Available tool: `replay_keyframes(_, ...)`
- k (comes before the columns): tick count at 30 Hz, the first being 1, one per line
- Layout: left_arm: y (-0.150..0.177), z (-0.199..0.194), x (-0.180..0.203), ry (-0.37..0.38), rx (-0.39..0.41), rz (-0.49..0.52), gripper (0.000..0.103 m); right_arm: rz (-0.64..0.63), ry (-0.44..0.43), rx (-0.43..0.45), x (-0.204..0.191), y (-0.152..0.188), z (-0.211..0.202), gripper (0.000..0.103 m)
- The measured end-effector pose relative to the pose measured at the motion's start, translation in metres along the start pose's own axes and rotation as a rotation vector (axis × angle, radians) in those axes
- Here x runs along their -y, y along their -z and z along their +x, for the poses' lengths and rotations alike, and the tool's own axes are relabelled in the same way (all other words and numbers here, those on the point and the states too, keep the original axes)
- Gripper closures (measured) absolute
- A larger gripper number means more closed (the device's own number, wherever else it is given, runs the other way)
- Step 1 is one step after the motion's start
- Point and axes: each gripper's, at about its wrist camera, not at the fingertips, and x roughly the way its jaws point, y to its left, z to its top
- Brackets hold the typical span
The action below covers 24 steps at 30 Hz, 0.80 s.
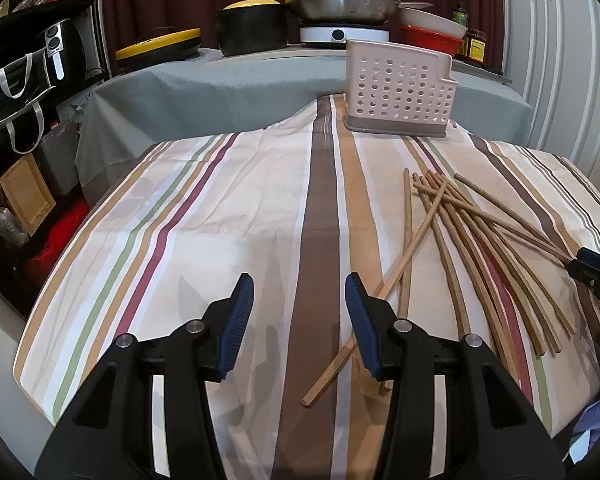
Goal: Organize utensils
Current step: 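Lower the right tool toward the wooden chopsticks while the left tool lowers toward them too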
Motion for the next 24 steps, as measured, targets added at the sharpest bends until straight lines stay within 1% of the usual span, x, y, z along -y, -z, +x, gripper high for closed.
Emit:
replay_keyframes(4,0.002,0.000,-0.001,0.001,-0.003,-0.006,0.056,-0.024,-0.035,-0.019,-0.009,0.003,0.000,0.067)
replay_keyframes(7,0.003,-0.001,-0.002,0.002,0.000,-0.005,0.056,-0.044,-0.056,-0.014,-0.015,0.005,-0.002,0.068)
replay_keyframes(9,0.003,-0.002,-0.003,0.005,0.001,-0.007,0.056,-0.050,-0.065,-0.011,-0.017,0.006,-0.003,0.070)
replay_keyframes(14,0.008,-0.004,-0.005,0.019,0.006,-0.003,0.056,-0.021,-0.053,0.032,-0.012,0.005,-0.008,0.071)
replay_keyframes(18,0.011,-0.003,-0.003,0.021,0.006,0.011,0.056,-0.029,-0.046,0.007,-0.010,0.005,0.000,0.071)
replay_keyframes(20,0.012,-0.002,-0.003,0.025,0.002,0.009,0.056,-0.031,-0.027,-0.001,-0.009,0.005,0.002,0.071)
replay_keyframes(23,0.013,-0.001,-0.003,0.022,0.003,0.007,0.056,-0.011,-0.032,-0.011,-0.004,0.008,0.004,0.071)
replay_keyframes(24,0.013,0.000,-0.003,0.022,0.004,0.007,0.056,-0.011,-0.035,-0.012,-0.005,0.009,0.004,0.072)
